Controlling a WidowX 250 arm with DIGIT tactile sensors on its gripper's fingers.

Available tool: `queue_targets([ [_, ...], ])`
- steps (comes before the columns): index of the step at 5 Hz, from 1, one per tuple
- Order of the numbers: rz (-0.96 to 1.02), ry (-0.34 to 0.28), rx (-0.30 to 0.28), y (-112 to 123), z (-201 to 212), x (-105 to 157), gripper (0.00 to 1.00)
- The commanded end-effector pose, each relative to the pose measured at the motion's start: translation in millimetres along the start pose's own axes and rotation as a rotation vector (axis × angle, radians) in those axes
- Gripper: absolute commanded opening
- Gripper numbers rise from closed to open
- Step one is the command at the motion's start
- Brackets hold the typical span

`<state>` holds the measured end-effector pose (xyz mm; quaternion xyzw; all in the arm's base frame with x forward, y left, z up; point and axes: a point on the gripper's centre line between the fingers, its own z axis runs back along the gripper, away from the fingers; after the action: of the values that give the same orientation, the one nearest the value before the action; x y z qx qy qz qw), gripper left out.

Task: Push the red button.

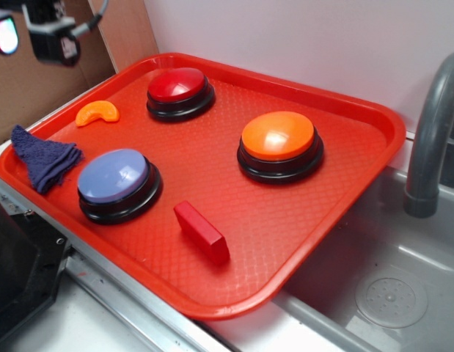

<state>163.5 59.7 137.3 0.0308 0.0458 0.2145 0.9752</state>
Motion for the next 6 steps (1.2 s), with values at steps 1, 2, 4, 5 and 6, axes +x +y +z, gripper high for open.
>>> queue_targets([
  [1,0.108,-0.287,-0.044,13.7,4.0,80.8,1.0],
  [2,0.056,-0.325,-0.058,8.6,4.1,103.8,1.0],
  [4,0.03,-0.279,-0.012,-13.8,-22.1,134.1,1.0],
  [5,-0.008,-0.267,-0.007,-20.0,-41.9,145.0,1.0],
  [6,-0.033,-0.25,-0.018,-21.6,-52.7,147.1,1.0],
])
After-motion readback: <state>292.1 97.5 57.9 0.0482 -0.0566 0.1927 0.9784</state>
